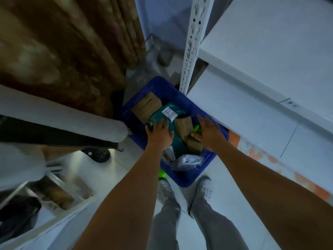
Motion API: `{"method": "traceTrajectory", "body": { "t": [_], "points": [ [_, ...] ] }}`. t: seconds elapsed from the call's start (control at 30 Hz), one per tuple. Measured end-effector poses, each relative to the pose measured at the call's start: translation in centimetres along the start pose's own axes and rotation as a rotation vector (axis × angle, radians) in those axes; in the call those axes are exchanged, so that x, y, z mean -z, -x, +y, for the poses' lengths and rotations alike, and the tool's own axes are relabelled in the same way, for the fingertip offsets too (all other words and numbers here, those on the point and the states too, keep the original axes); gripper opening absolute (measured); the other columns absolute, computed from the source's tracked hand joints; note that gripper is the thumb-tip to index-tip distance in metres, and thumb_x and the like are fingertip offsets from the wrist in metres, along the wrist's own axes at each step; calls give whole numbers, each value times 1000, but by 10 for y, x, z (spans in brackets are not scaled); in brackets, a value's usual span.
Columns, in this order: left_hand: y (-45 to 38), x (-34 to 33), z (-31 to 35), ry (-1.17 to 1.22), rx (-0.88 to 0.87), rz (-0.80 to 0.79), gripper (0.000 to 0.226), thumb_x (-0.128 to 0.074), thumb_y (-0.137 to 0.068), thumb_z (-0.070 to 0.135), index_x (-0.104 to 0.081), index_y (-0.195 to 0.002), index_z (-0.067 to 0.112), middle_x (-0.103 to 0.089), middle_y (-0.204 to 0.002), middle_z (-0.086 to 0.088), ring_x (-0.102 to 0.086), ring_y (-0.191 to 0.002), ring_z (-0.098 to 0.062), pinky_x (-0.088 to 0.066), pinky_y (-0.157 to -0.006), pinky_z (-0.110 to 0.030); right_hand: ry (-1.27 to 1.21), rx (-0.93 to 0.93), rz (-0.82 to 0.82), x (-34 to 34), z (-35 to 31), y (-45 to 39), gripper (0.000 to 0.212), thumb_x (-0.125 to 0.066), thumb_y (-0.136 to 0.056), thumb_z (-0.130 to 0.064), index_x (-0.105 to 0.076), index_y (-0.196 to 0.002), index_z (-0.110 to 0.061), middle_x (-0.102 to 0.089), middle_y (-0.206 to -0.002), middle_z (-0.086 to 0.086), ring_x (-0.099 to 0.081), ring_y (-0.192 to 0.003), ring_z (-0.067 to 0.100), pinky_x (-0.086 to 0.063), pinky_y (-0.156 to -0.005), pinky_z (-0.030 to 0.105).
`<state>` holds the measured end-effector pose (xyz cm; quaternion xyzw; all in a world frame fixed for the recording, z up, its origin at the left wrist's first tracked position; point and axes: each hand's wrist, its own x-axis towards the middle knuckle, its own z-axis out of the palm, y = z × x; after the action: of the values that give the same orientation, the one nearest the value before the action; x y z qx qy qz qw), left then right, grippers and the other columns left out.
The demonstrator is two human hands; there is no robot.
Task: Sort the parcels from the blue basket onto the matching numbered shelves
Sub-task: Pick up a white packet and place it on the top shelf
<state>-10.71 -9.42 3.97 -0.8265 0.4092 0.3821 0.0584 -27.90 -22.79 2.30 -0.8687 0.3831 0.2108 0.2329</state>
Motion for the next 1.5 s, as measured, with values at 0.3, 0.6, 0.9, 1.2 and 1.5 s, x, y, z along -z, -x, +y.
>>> {"method": "traceTrajectory", "body": {
  "t": [0.3,0.6,0.9,1.2,1.5],
  "points": [
    [-93,-145,9,-28,-78,-219,77,-45,-100,49,-5,-160,20,-6,-167,-7,-5,-153,-29,-6,-119,-63,-10,33,-185,-127,38,-49,89,-66,-90,-48,-18,-157,-16,-26,-159,16,-32,-143,36,-26,-115,51],
    [-142,-256,4,47,-160,-364,97,-73,-87,33,-11,-159,14,-30,-159,-12,-35,-142,-33,-38,-111,-48,-22,-32,-471,-234,60,-75,75,-79,-79,-40,-48,-141,-12,-55,-136,12,-54,-122,31,-45,-100,39],
    [-150,-271,4,191,-133,-180,51,-71,-87,11,-47,-132,9,-61,-123,-18,-60,-112,-37,-53,-87,-44,122,44,-357,-247,61,-80,62,-76,-81,-27,-46,-134,-14,-57,-129,10,-57,-115,29,-49,-92,37],
    [-73,-120,11,461,-133,-75,53,-80,-79,12,-57,-126,5,-64,-122,-15,-58,-114,-32,-44,-88,-34,60,88,-245,-103,23,-41,56,-76,-81,-37,-55,-128,-14,-66,-119,8,-62,-109,29,-48,-86,34],
    [53,82,32,643,-191,73,63,-71,-86,3,-47,-143,16,-50,-127,5,-47,-120,-12,-38,-92,-23,-247,139,-60,113,-27,45,50,-75,-85,-39,-52,-122,-13,-60,-111,8,-57,-101,29,-42,-72,32]
  ]
}}
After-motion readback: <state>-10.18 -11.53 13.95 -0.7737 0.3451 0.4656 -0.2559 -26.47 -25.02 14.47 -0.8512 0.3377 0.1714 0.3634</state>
